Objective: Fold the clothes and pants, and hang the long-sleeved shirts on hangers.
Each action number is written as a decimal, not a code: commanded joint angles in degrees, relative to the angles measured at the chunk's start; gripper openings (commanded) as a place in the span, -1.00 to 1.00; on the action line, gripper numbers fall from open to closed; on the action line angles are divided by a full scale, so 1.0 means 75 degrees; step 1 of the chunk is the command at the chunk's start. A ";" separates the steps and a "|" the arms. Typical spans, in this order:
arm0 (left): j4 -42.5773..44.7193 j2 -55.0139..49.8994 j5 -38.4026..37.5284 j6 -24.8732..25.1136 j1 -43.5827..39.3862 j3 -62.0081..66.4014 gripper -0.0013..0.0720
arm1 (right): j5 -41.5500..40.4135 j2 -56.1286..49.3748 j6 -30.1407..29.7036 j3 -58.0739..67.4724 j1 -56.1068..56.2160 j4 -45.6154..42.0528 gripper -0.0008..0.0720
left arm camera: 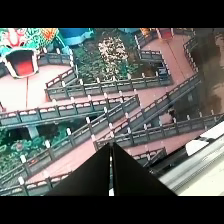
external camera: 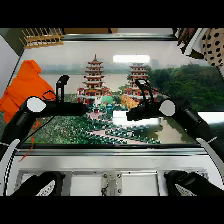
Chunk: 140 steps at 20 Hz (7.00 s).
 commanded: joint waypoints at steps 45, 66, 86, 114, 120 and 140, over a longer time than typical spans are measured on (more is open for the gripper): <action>0.1830 -0.1577 0.3194 -0.3500 -0.4969 0.1559 0.64 | -0.0417 0.1498 -0.0510 0.0612 -0.3745 -0.0090 -0.93; 0.1775 -0.6679 0.0883 -0.3392 0.0927 0.5441 0.90 | 0.0659 0.0073 -0.0615 0.0571 -0.4068 -0.0096 -0.92; 0.1795 -0.7189 0.0501 -0.3392 0.0423 0.6808 -0.94 | -0.0347 -0.4159 -0.2906 0.0589 -0.3803 0.3316 -0.58; 0.1842 0.0839 0.1029 -0.1912 0.1326 0.6825 -0.94 | 0.1166 0.3369 -0.0469 0.2923 -0.3873 0.2608 -0.94; 0.1367 -0.3214 0.1929 -0.1918 0.1110 0.6883 -0.94 | 0.1638 0.0781 0.0816 0.2754 -0.3637 0.0181 -0.94; 0.1349 -0.2020 -0.0667 -0.2116 0.1448 -0.1026 0.88 | 0.0868 0.1008 -0.0425 0.0930 -0.4412 0.0055 0.57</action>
